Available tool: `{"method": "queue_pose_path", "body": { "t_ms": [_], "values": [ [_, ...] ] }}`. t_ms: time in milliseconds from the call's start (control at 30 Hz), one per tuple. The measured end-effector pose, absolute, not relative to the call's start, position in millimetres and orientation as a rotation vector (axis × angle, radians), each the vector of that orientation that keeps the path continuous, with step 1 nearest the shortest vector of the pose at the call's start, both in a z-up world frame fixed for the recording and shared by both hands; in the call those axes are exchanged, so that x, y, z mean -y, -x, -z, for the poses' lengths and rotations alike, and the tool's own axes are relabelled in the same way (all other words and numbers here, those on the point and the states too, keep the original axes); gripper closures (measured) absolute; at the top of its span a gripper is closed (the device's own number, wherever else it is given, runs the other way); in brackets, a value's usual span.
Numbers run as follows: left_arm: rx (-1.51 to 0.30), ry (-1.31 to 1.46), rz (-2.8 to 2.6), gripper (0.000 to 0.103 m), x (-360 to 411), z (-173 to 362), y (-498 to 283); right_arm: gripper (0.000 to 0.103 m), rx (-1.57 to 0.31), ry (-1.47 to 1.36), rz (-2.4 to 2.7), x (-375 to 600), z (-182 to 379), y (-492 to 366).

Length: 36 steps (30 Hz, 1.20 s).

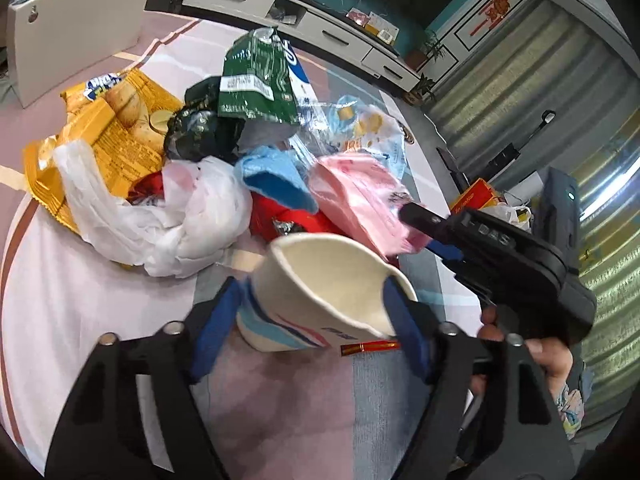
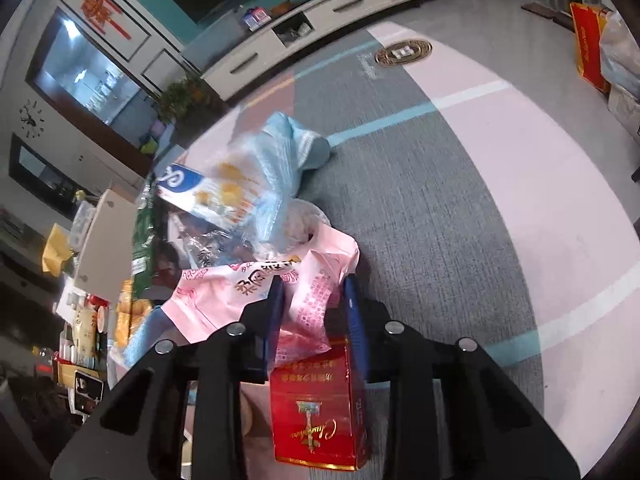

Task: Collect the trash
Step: 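Grasp the pink tissue pack with the right tool while the left tool grips the white cup, then carry the pink pack and white cup over the black trash bin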

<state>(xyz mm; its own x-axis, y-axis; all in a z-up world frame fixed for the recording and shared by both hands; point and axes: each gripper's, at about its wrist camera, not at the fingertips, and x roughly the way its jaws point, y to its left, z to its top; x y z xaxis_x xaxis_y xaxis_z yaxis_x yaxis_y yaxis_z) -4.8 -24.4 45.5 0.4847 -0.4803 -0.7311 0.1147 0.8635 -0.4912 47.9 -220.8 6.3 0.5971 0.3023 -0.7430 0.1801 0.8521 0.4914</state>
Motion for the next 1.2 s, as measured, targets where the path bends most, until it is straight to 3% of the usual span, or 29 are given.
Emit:
{"method": "queue_pose_path", "body": {
  "t_ms": [67, 133, 300, 867, 1200],
  "values": [
    [-1.001, 0.403, 0.379, 0.046, 24.4, -46.3, 6.8, 0.073, -0.915, -0.564, -0.079, 223.0, -14.8, -38.4],
    [-1.001, 0.416, 0.382, 0.073, 20.8, -48.7, 7.6, 0.073, -0.888, -0.563, -0.084, 225.8, -23.6, -33.7],
    [-0.98, 0.413, 0.4, 0.091, 20.7, -54.8, 10.6, 0.073, -0.824, -0.524, -0.083, 227.0, -46.1, -22.0],
    [-0.777, 0.422, 0.527, 0.093, 27.5, -121.2, 51.3, 0.073, -0.655, -0.521, -0.073, 250.9, -101.5, 26.4],
    [-0.668, 0.345, 0.629, 0.093, 96.6, -150.5, 73.0, 0.073, -0.477, -0.501, 0.155, 306.4, -141.7, 80.2]
  ]
}}
